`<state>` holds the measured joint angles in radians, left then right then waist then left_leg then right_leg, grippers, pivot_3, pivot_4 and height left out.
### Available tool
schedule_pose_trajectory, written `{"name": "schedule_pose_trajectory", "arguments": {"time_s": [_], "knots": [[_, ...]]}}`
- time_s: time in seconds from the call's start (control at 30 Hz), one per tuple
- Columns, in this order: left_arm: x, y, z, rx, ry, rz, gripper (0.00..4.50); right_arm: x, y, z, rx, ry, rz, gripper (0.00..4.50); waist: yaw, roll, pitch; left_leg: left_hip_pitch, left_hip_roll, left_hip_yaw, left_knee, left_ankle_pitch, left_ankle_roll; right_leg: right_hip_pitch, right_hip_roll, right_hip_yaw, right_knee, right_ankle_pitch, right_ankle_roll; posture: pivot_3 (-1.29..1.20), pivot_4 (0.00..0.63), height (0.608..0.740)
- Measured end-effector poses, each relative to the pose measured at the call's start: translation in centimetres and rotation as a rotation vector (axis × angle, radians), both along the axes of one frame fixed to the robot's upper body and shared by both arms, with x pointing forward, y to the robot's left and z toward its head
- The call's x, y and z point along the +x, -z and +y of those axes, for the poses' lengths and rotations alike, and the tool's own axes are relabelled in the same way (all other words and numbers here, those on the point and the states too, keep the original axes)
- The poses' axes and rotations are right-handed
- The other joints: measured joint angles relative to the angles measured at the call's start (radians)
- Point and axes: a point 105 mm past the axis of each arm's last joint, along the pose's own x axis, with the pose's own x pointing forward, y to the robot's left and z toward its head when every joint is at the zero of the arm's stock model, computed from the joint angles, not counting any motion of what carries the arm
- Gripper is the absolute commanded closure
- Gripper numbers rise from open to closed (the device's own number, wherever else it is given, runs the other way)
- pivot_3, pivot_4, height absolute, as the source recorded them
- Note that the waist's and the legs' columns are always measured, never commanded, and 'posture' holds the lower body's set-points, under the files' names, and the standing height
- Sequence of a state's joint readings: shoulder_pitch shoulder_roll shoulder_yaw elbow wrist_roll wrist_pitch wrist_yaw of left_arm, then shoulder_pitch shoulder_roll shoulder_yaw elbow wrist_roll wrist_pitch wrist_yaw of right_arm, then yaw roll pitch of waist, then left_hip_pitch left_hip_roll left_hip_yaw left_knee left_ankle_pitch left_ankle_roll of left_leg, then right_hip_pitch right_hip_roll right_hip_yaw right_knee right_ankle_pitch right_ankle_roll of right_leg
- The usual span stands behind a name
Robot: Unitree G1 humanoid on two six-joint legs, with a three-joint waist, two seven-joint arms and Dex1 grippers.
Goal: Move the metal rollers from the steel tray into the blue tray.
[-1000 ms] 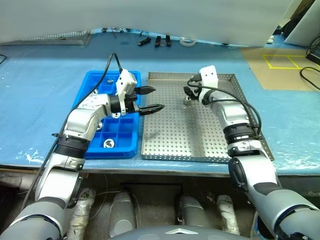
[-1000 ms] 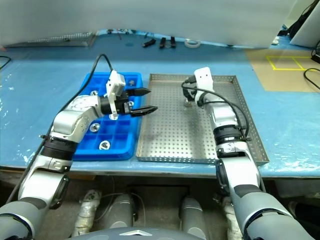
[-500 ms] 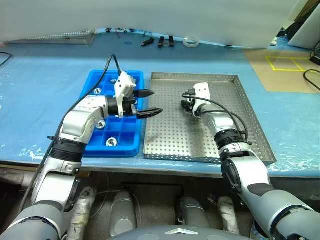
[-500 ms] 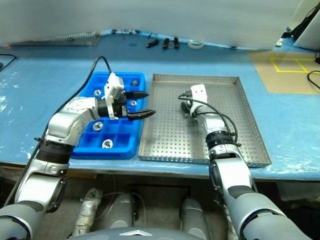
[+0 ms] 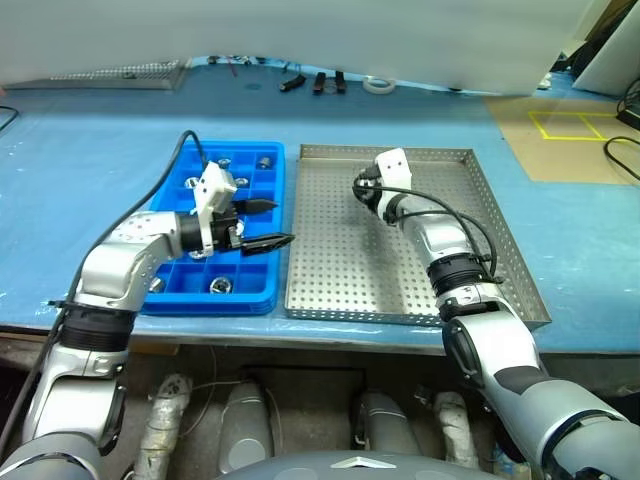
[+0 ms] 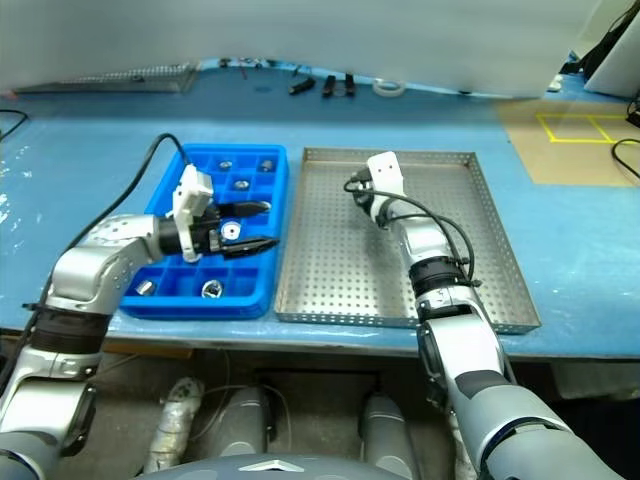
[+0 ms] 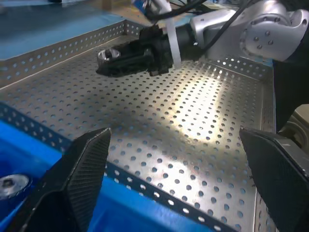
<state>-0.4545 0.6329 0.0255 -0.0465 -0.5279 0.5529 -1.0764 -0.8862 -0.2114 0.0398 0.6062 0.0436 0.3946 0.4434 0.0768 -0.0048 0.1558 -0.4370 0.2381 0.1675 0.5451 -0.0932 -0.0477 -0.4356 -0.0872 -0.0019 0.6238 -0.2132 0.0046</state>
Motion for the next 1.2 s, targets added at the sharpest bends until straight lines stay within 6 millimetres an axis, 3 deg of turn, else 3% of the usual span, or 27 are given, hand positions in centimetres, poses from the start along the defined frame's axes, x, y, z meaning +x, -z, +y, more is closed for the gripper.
{"name": "schedule_pose_trajectory", "arguments": {"time_s": [0.13,0.27,0.43,0.57,0.8,1.03,1.2], "knots": [[-1.5,1.0,2.0,0.009,-0.065,0.032,0.00,-2.8,-1.2,3.5,-0.033,-0.279,0.000,2.86,0.026,0.000,0.000,-0.001,0.001,0.000,-0.001,-0.001,0.002,0.000,0.000,-0.002,-0.001,0.000,0.000,0.21,0.150,0.740],[-3.2,1.6,3.6,0.016,-0.140,0.056,0.00,-6.4,0.0,6.2,-0.079,-0.543,0.058,2.86,0.052,0.000,0.000,0.000,0.001,-0.001,-0.001,-0.003,0.004,0.001,0.000,-0.003,-0.001,0.000,0.000,0.30,0.150,0.740],[-5.3,1.6,4.1,0.010,-0.204,0.059,0.00,-8.7,1.0,8.2,-0.122,-0.731,0.106,2.86,0.090,0.000,0.000,0.001,0.001,-0.002,-0.002,-0.003,0.004,0.001,-0.001,0.000,0.000,-0.001,0.000,0.37,0.150,0.740],[-6.4,1.6,4.3,0.010,-0.250,0.062,0.00,-8.7,2.0,9.3,-0.136,-0.763,0.126,2.86,0.114,0.000,0.000,0.000,0.001,-0.004,-0.004,-0.003,0.004,0.000,-0.001,0.001,0.001,-0.001,0.001,0.39,0.150,0.740],[-6.7,1.3,4.4,-0.004,-0.286,0.061,0.00,-7.6,2.1,9.3,-0.168,-0.742,0.100,2.86,0.142,0.000,0.000,-0.001,0.000,-0.004,-0.003,-0.003,0.004,0.000,-0.001,0.001,0.001,-0.001,0.000,0.39,0.150,0.740],[-6.3,0.5,4.1,-0.002,-0.283,0.035,0.00,-7.7,2.1,9.4,-0.152,-0.740,0.109,0.54,0.141,0.000,0.000,-0.001,0.000,-0.005,-0.003,-0.003,0.003,0.000,-0.001,0.002,0.001,0.000,-0.001,0.34,0.150,0.740],[-5.4,0.1,3.7,-0.009,-0.258,0.028,0.00,-7.7,1.4,8.6,-0.113,-0.703,0.137,0.54,0.137,0.000,0.000,-0.001,0.000,-0.005,-0.003,-0.002,0.002,0.000,0.000,0.002,0.001,-0.001,0.002,0.26,0.150,0.740]]}}
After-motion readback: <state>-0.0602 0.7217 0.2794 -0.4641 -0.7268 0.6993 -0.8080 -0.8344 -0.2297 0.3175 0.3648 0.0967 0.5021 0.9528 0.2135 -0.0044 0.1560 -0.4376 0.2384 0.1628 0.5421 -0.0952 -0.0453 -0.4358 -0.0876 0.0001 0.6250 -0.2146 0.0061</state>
